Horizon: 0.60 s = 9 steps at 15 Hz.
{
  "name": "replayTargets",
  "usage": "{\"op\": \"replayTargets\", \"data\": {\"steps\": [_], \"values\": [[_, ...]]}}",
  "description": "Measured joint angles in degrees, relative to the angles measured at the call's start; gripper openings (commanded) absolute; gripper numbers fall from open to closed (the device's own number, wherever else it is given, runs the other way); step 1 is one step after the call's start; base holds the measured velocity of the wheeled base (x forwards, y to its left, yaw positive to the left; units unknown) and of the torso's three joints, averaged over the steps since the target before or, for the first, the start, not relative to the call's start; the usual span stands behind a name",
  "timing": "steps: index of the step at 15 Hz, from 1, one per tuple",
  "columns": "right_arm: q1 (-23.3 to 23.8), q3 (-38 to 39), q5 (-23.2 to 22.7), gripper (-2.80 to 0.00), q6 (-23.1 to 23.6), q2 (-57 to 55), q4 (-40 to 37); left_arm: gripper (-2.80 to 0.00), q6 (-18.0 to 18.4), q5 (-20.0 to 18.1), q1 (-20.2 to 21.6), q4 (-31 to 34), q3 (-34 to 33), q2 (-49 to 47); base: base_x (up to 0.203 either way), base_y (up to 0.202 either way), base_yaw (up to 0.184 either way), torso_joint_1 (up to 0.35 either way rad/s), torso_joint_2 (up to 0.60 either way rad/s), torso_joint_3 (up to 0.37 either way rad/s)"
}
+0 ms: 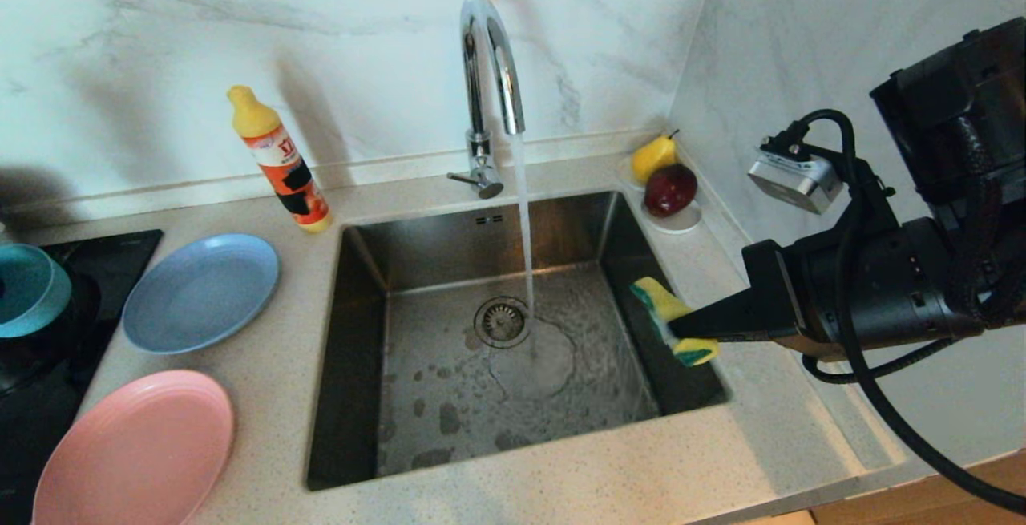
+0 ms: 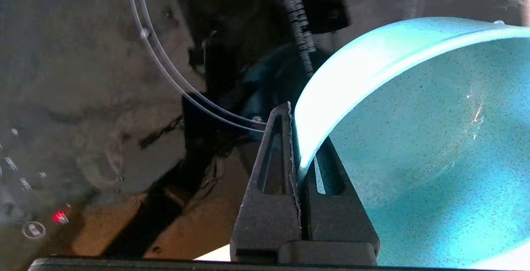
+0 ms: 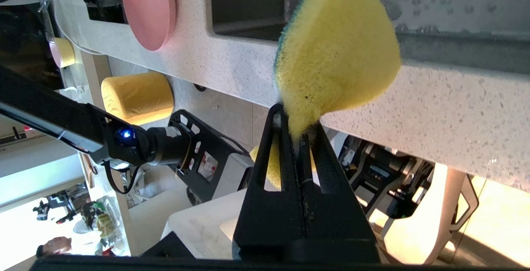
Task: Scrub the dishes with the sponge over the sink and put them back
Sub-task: Place the bowl on the table
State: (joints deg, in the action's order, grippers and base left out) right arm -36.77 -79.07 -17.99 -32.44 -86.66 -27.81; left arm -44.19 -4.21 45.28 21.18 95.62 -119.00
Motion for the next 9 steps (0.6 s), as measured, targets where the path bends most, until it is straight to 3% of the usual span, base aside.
{"op": "replayTargets", "data": {"steps": [5, 9], "values": [[-0.13, -0.08, -0.02, -2.8, 1.16, 0.22, -0.54, -2.8, -1.13, -3.42, 1.07, 2.48, 3.98, -3.59, 0.0, 0.0, 0.0, 0.0, 0.0, 0.0], [-0.13, 0.95, 0.0, -2.8, 1.18, 0.14, -0.05, -2.8, -1.78, -3.93, 1.93, 6.37, 9.23, -7.07, 0.0, 0.0, 0.0, 0.0, 0.0, 0.0]]}}
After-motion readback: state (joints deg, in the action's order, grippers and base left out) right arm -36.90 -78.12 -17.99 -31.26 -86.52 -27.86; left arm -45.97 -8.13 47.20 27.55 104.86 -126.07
